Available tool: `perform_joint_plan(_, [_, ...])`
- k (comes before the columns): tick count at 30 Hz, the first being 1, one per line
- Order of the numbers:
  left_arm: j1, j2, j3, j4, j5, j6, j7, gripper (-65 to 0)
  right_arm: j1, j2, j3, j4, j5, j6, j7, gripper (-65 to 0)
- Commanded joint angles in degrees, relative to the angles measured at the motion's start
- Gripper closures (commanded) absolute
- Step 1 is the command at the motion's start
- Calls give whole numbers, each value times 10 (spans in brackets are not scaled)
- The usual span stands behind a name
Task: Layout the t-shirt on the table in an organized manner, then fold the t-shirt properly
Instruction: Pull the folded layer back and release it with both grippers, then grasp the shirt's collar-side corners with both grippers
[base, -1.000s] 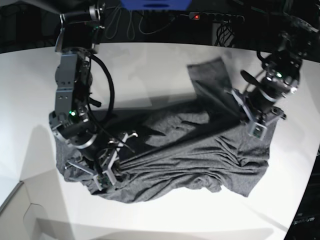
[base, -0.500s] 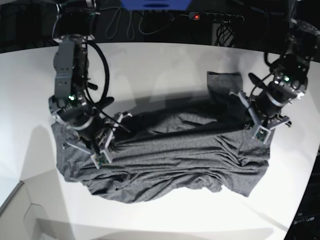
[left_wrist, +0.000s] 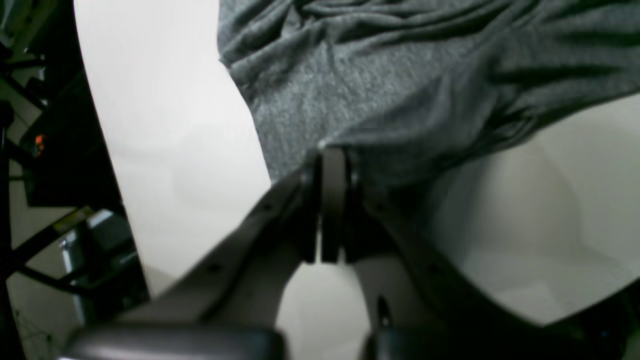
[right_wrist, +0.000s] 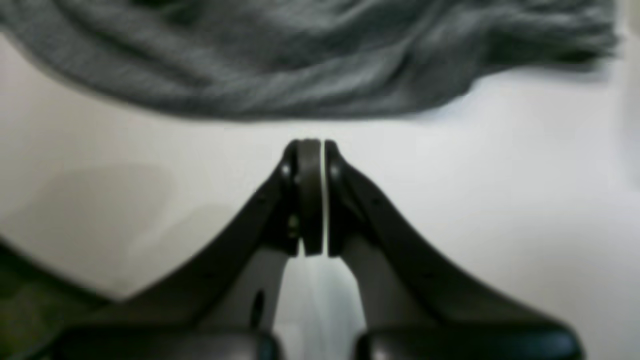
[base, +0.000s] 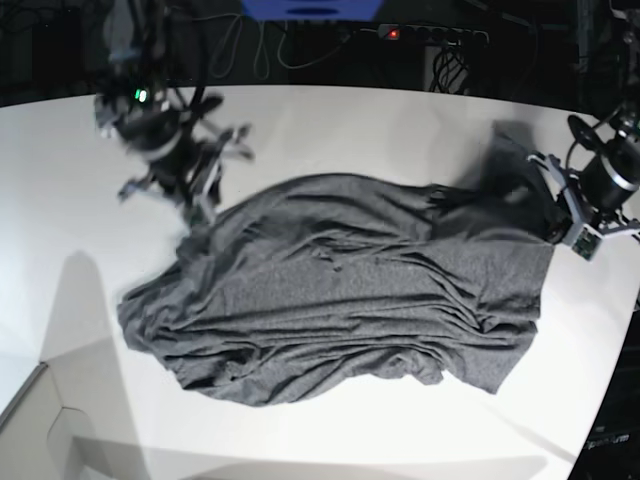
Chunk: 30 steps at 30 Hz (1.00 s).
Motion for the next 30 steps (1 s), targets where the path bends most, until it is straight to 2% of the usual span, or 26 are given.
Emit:
perform_joint_plan(1, [-4, -13, -11, 8, -2, -2, -11, -2, -13, 2, -8, 11, 4, 0, 33, 0])
perform_joint_plan(4, [-5, -12, 1, 8, -2, -7, -11, -2, -49, 3, -29, 10, 5, 0, 70, 0])
perform_joint_plan(10, [-2, -12, 40, 7, -1, -5, -9, -4, -33, 2, -49, 10, 5, 0, 73, 0])
perform_joint_plan(12, [11, -12, 37, 7, 14, -6, 19, -4, -22, 2, -49, 10, 5, 0, 65, 0])
perform_joint_plan(15, [12, -9, 42, 8, 64, -8, 90, -4, -18, 2, -49, 10, 5, 0, 53, 0])
perform_joint_plan(17, [12, 8, 47, 8, 91, -8, 120, -4, -18, 2, -49, 10, 5, 0, 53, 0])
perform_joint_plan(19, [13, 20, 47, 8, 113, -20, 123, -4, -20, 2, -49, 9, 5, 0, 53, 0])
perform_joint_plan(24, [12, 68, 46, 10, 181, -118, 127, -6, -22, -11, -50, 9, 5, 0, 52, 0])
perform_joint_plan(27, [12, 104, 46, 21, 219, -119, 128, -19, -22, -13, -51, 9, 5, 0, 52, 0])
perform_joint_plan(30, [12, 134, 47, 31, 241, -119, 128, -94, -22, -13, -51, 9, 5, 0, 52, 0])
